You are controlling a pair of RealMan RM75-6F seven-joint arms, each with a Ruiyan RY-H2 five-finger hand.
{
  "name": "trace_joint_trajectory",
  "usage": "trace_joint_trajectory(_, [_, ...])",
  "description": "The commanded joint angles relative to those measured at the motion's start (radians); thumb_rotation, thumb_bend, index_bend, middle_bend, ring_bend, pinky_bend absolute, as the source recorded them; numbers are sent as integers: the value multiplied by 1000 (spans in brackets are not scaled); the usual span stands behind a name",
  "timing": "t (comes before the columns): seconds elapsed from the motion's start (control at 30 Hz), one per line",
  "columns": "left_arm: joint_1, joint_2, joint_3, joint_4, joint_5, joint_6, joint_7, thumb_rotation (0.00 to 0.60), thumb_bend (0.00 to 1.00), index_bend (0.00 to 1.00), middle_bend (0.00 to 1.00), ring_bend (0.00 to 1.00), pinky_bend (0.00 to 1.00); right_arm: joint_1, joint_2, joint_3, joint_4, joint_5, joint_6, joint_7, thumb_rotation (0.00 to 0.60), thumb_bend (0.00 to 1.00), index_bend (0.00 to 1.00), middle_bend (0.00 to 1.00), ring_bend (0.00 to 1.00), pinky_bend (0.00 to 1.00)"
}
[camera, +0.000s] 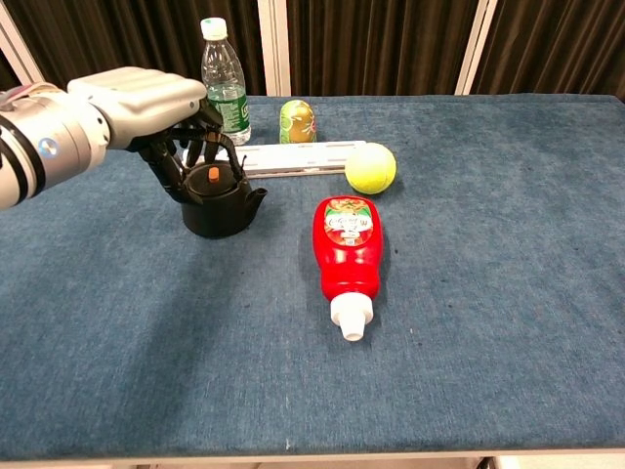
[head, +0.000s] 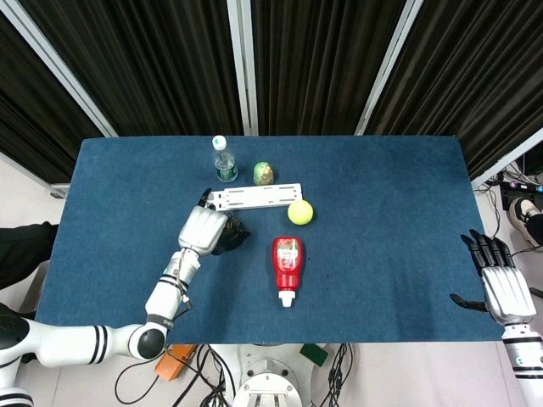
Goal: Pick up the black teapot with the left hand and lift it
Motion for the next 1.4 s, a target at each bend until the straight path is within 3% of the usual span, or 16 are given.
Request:
trace_joint_trajectory(0.03, [-5, 0, 6, 1, -7, -7, -9, 600, 85, 558, 586, 468, 0, 0, 0, 0, 0, 1, 0, 1, 600, 67, 0, 0, 0, 0])
trace_joint_trajectory(0.63, [-32, 25, 25, -5, -85, -108, -148, 589, 85, 842, 922, 793, 0, 5, -5, 7, -1, 12, -7, 2, 600, 66, 0, 0, 0, 0])
trace_joint_trajectory(0.8, [-40, 40, 18, -4, -117, -152, -208, 492, 85, 950, 999, 897, 0, 7, -6, 9, -1, 17, -11, 3, 600, 66, 0, 0, 0, 0])
trace_joint_trajectory(0.87, [-41, 46, 13, -3, -121, -159, -230, 428, 85, 989, 1000, 931, 0, 7, -6, 10, 0, 19, -11, 4, 600, 66, 0, 0, 0, 0])
trace_joint_trajectory(1.0, [-40, 54, 4, 1, -109, -152, -273, 337, 82, 1000, 1000, 965, 0, 8, -6, 12, 1, 20, -10, 6, 600, 66, 0, 0, 0, 0])
trace_joint_trajectory(1.27, [-35, 79, -20, -3, -78, -133, -355, 78, 29, 1000, 1000, 1000, 0, 9, -6, 17, 7, 22, -6, 13, 600, 67, 0, 0, 0, 0])
trace_joint_trajectory(1.4, [-30, 86, -28, -7, -62, -101, -374, 67, 27, 1000, 1000, 1000, 13, 8, -4, 19, 10, 20, 0, 19, 600, 67, 0, 0, 0, 0])
